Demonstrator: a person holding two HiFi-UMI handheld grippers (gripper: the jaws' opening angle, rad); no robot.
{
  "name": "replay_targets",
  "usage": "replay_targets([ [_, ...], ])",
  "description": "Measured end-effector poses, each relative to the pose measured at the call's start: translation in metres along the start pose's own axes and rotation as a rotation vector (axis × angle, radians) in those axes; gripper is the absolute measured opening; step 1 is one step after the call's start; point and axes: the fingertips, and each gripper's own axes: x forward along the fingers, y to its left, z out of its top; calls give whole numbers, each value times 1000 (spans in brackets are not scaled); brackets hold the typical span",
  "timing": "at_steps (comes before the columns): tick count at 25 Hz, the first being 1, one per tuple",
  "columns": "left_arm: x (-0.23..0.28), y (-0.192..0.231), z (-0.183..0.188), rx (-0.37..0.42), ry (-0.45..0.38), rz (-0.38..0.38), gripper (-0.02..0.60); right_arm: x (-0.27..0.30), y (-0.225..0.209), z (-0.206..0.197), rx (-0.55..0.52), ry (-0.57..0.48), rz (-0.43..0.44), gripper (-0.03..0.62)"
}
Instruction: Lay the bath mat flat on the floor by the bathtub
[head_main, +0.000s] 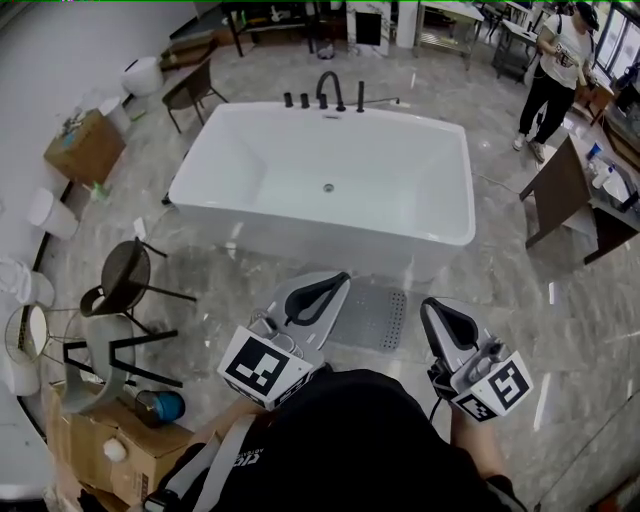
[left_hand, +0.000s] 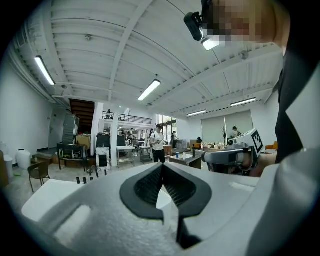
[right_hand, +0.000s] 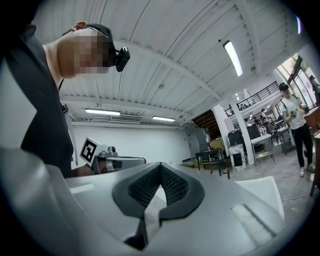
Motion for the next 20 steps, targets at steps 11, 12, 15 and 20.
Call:
replay_targets([
  [11, 4, -1, -18, -40, 27, -49, 6, -4, -2, -6, 14, 15, -50, 0],
  [12, 4, -1, -19, -41, 29, -50, 6, -4, -2, -7, 15, 16, -49, 0],
  [15, 5, -3, -20, -43, 32, -55, 6, -5, -4, -7, 20, 14, -48, 0],
  [20, 4, -4, -22, -44, 24, -52, 6, -5, -3, -7, 16, 3, -43, 0],
])
